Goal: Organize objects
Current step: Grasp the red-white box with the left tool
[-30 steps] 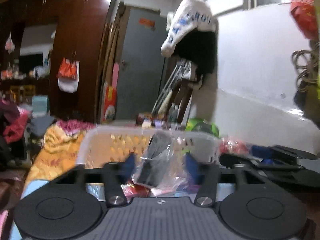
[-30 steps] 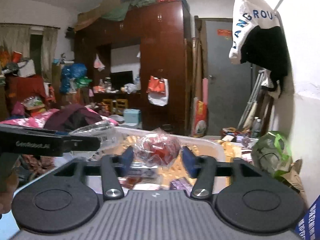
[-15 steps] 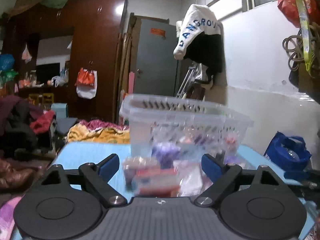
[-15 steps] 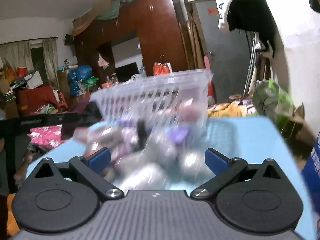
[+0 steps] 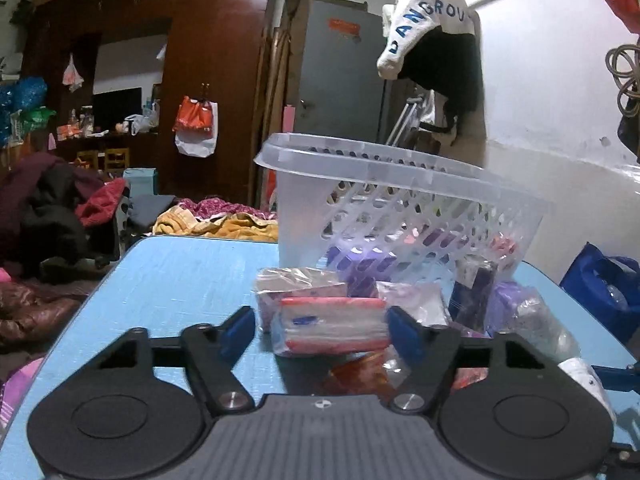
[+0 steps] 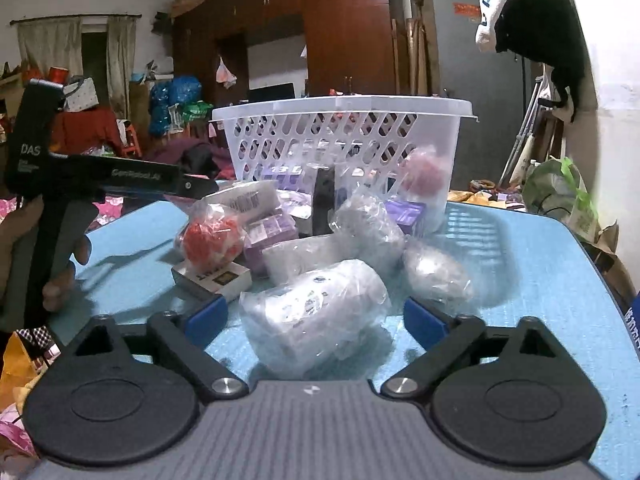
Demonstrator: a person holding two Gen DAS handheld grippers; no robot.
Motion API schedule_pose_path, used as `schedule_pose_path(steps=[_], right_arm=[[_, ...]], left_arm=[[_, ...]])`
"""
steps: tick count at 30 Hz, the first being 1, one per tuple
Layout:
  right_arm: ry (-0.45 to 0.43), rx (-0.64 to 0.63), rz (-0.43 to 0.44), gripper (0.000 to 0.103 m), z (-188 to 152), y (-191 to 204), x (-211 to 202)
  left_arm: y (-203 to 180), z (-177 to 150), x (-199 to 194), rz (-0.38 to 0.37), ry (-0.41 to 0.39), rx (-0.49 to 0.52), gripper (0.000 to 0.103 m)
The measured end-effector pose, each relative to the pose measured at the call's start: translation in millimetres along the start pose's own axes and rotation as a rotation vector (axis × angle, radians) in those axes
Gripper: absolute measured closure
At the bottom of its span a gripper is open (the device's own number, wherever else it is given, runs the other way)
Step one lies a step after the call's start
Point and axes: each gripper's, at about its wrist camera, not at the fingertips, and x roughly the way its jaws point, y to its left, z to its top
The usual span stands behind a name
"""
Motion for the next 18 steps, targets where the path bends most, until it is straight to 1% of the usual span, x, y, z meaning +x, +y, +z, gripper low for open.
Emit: schedule_pose_path(steps=[2,4,5,7,9,10,13,18], right_arm=[[0.009,-0.009,-0.006,0.026,-3.5,2.2,1.2],[0.003,-0.007,-0.001,0.028,-4.0,1.6,1.2],[-0.003,-0.005,-0.001,0.032,-4.6,1.1,1.3],[-0.009,0.001,0.006,0.033,-8.4,0.3,0.9],[-0.010,0.021,0.014,0.035,-12.0,-0.6,1.3],[-0.021,0.025,0.011,0.035,-13.3,-0.3,-0.3],[-0.054,0.033,0.005,0.036,-18.7,-0.3,-2.5],[-0.117,0.078,0.030,0.038,-25.8,-5.3,-13.9]], left_arm=[[-4.4,-2.5,-1.3,0.004,0.000,0.012,0.042],[-4.7,-4.6,-3.7,0.002,-0.005,-0.001,0.043],[-2.7,-7.1,-5.1,-0.010,-0.009,-0.012,0.043],[2.4,-14.2,-8.8,-0.046,-0.024,-0.028,0.043],[7.4,-16.1,-14.2,-0.095,-0.055,-0.040,0.043],[8.4,-16.8,-16.8,-0.108,-0.070,-0.039,0.043],[7.7,-18.1,-19.6,-0.120,-0.096,-0.035,0.043],[9.7,-20.5,-27.1,-0.139,-0.155,-0.051,0.043]])
